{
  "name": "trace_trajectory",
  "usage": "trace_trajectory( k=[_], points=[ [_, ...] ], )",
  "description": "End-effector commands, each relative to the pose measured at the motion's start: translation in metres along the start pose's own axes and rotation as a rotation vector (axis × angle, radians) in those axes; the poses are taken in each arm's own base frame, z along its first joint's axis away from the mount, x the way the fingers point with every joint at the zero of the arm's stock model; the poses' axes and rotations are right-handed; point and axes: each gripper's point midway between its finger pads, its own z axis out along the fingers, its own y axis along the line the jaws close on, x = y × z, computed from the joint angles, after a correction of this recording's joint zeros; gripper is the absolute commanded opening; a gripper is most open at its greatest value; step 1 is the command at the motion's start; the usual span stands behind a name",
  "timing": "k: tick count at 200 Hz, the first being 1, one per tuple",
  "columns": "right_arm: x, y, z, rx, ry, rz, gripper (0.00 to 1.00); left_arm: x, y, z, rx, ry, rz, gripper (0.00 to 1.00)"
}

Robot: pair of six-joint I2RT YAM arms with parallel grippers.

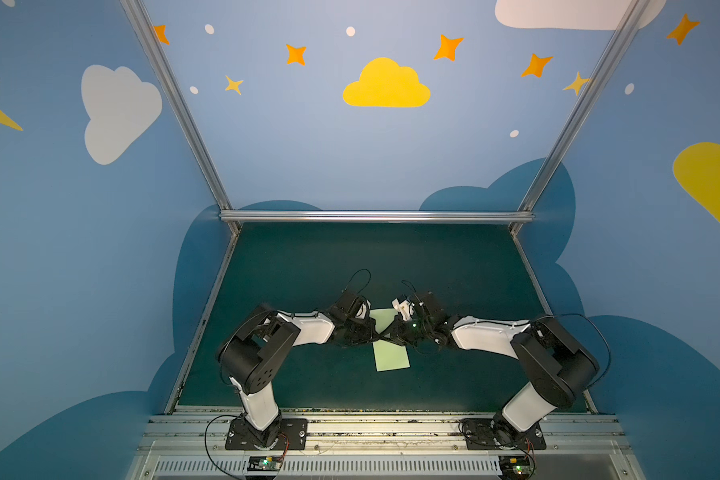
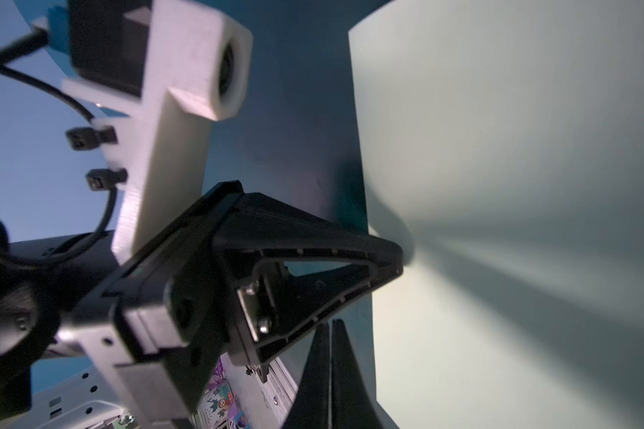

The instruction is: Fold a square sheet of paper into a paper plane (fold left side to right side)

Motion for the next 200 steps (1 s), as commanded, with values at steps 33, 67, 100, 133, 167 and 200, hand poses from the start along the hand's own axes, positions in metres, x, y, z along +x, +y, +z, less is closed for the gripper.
trace_trajectory(
  k=[33, 67, 100, 133, 167, 200],
  points=[
    [0.024, -0.03, -0.043, 0.142, -0.065, 0.001, 0.1, 0.033, 0.046, 0.015, -0.147, 0.089, -0.037, 0.04],
    [0.045, -0.054, -0.064, 0.222, -0.076, 0.042, 0.4, 0.033, 0.046, 0.016, -0.144, 0.092, -0.035, 0.04],
    [0.06, -0.067, -0.057, 0.23, -0.028, 0.074, 0.42, 0.032, 0.046, 0.018, -0.14, 0.094, -0.035, 0.04],
    [0.063, -0.07, -0.047, 0.247, -0.007, 0.073, 0.42, 0.031, 0.044, 0.018, -0.135, 0.09, -0.035, 0.04],
    [0.063, -0.069, -0.039, 0.255, 0.005, 0.068, 0.42, 0.032, 0.044, 0.018, -0.134, 0.09, -0.033, 0.04],
    [0.058, -0.065, -0.037, 0.251, 0.002, 0.061, 0.38, 0.032, 0.045, 0.019, -0.133, 0.091, -0.034, 0.04]
  ],
)
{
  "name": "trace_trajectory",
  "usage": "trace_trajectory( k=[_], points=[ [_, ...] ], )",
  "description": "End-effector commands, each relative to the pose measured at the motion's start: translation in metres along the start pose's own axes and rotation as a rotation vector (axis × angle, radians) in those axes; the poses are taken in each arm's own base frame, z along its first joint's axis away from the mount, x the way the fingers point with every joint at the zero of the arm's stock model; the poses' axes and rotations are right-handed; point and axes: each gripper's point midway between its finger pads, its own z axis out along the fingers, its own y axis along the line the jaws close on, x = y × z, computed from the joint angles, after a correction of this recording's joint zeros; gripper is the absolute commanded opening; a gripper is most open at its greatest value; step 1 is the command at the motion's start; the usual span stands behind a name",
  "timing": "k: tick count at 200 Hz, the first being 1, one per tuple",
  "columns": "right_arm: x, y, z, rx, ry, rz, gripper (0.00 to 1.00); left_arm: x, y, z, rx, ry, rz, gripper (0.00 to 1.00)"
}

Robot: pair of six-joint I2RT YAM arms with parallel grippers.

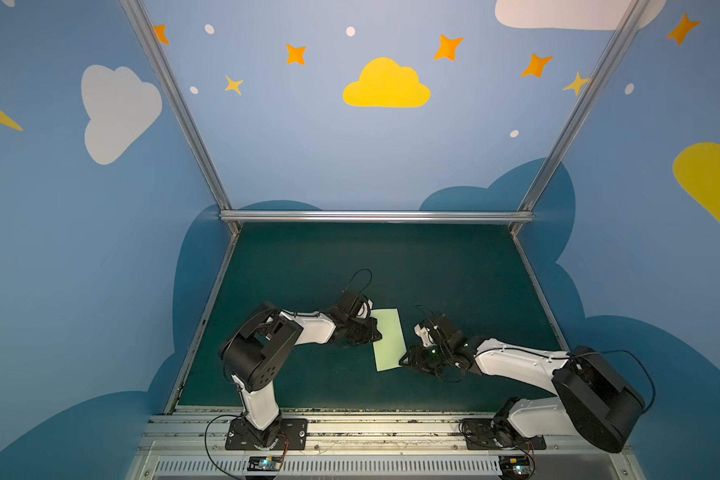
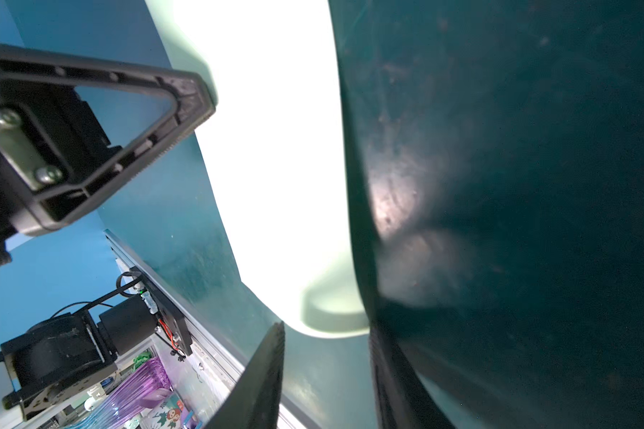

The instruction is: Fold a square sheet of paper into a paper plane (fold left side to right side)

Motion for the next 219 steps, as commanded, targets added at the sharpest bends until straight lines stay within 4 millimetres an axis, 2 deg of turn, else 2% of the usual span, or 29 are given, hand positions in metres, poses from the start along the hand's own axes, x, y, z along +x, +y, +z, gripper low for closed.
trace_trajectory(
  k=[1, 87, 145, 200, 219],
  points=[
    [-0.005, 0.002, 0.002, 0.015, -0.012, -0.006, 0.38, 0.035, 0.049, 0.013, -0.164, 0.092, -0.053, 0.04],
    [-0.009, 0.012, -0.008, 0.021, -0.029, -0.031, 0.4, 0.035, 0.048, 0.012, -0.158, 0.093, -0.048, 0.04],
    [-0.008, 0.015, -0.013, 0.025, -0.03, -0.038, 0.35, 0.035, 0.047, 0.012, -0.158, 0.094, -0.047, 0.04],
    [-0.012, 0.028, -0.013, 0.009, -0.027, -0.061, 0.28, 0.036, 0.047, 0.011, -0.162, 0.096, -0.044, 0.04],
    [-0.012, 0.031, -0.014, 0.006, -0.028, -0.07, 0.39, 0.037, 0.047, 0.01, -0.163, 0.099, -0.043, 0.04]
  ],
)
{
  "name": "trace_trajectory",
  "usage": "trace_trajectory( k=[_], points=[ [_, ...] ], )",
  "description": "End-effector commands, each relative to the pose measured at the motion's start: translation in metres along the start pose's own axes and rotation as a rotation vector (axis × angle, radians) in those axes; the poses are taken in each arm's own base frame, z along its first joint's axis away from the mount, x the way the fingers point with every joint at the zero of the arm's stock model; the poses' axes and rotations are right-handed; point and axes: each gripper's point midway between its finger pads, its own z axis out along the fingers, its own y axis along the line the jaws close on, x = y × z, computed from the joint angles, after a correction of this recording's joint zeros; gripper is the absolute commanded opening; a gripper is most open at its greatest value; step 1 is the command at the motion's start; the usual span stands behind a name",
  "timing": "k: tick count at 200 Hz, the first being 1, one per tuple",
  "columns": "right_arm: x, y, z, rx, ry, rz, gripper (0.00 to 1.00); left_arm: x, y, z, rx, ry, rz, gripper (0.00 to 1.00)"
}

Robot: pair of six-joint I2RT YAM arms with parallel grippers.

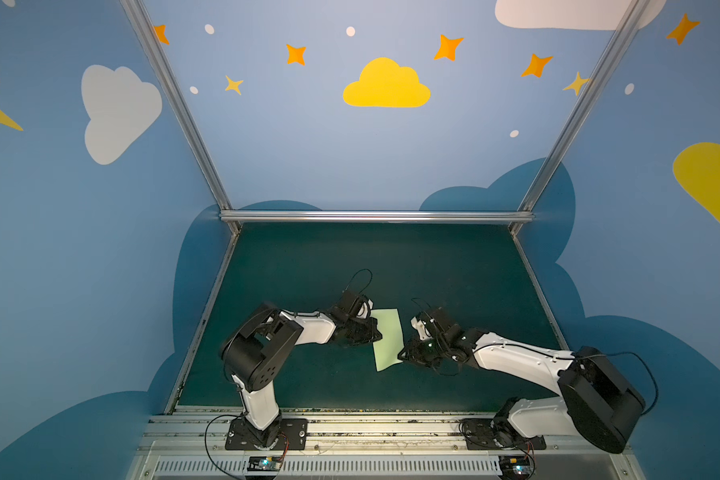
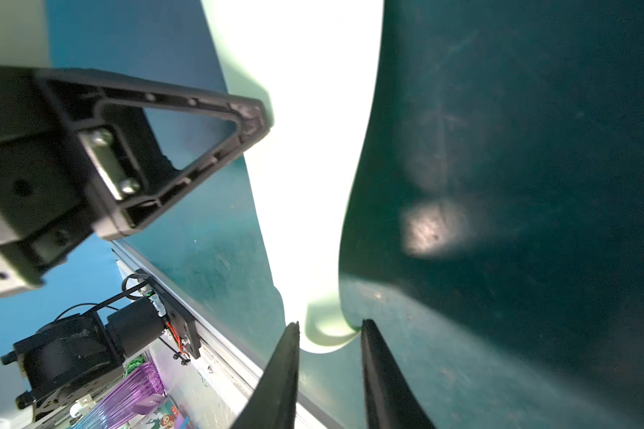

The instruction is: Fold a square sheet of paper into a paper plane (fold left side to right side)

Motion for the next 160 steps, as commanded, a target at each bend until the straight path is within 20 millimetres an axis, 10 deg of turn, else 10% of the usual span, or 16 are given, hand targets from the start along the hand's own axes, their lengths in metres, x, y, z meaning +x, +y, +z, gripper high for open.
trace_trajectory(
  k=[1, 99, 160],
  points=[
    [-0.002, 0.007, -0.003, 0.002, -0.002, -0.02, 0.4, 0.037, 0.048, 0.01, -0.165, 0.099, -0.047, 0.04],
    [-0.001, 0.007, -0.004, 0.01, -0.006, -0.025, 0.4, 0.007, -0.004, -0.012, -0.091, 0.066, 0.025, 0.06],
    [0.0, 0.009, -0.004, -0.005, -0.007, -0.022, 0.36, 0.013, 0.003, -0.004, -0.087, 0.072, 0.0, 0.06]
  ],
)
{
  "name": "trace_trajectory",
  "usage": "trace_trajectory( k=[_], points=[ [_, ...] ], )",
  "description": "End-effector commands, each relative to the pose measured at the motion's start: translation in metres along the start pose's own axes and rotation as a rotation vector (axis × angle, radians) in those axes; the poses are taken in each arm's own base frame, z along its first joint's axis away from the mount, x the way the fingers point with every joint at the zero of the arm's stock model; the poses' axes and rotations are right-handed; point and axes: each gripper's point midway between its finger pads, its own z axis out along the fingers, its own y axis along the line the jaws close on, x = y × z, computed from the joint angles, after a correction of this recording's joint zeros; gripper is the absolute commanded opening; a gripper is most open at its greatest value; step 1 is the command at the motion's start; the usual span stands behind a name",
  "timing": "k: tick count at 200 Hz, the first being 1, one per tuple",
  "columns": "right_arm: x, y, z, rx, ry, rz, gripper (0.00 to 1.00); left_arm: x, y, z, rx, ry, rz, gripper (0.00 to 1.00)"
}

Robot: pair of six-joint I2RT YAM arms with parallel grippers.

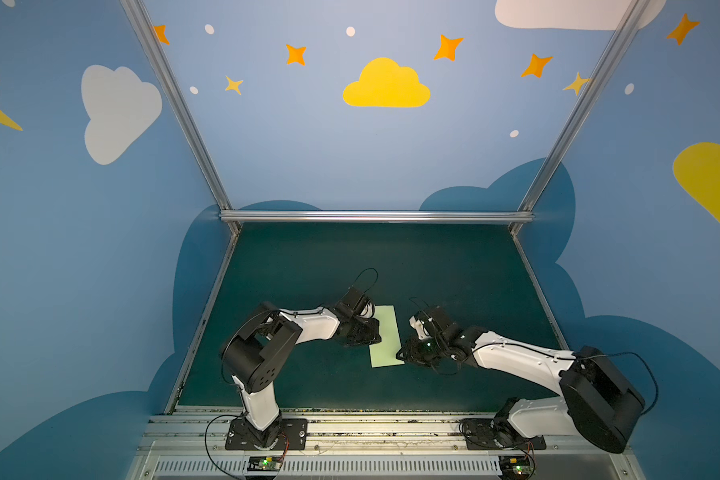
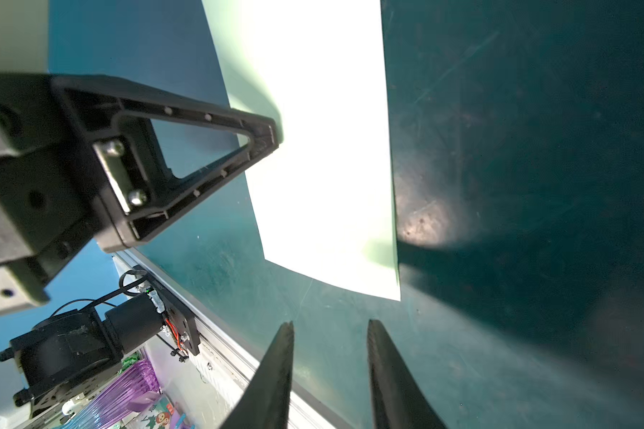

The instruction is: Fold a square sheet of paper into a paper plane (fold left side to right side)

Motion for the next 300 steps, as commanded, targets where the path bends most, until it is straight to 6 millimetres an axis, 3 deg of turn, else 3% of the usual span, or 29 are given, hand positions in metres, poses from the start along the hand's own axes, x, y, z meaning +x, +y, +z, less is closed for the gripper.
trace_trajectory(
  k=[1, 50, 75, 136, 216, 300],
  points=[
    [-0.003, 0.007, -0.003, -0.02, -0.015, -0.013, 0.36, 0.005, 0.004, 0.001, -0.009, 0.005, -0.006, 0.06],
    [-0.003, -0.02, 0.004, 0.05, -0.018, 0.038, 0.42, -0.026, -0.024, -0.026, 0.014, -0.054, 0.043, 0.08],
    [-0.002, -0.026, 0.009, 0.049, -0.011, 0.051, 0.42, -0.044, -0.028, -0.031, 0.022, -0.063, 0.047, 0.08],
    [0.0, -0.026, 0.016, 0.032, 0.009, 0.061, 0.42, -0.069, -0.003, -0.017, -0.018, -0.054, 0.021, 0.07],
    [0.003, -0.022, 0.025, -0.003, 0.039, 0.076, 0.47, -0.05, 0.038, 0.011, -0.075, -0.008, -0.048, 0.07],
    [-0.008, -0.007, 0.027, -0.031, 0.036, 0.064, 0.46, -0.039, 0.046, 0.016, -0.081, 0.007, -0.063, 0.07]
  ],
)
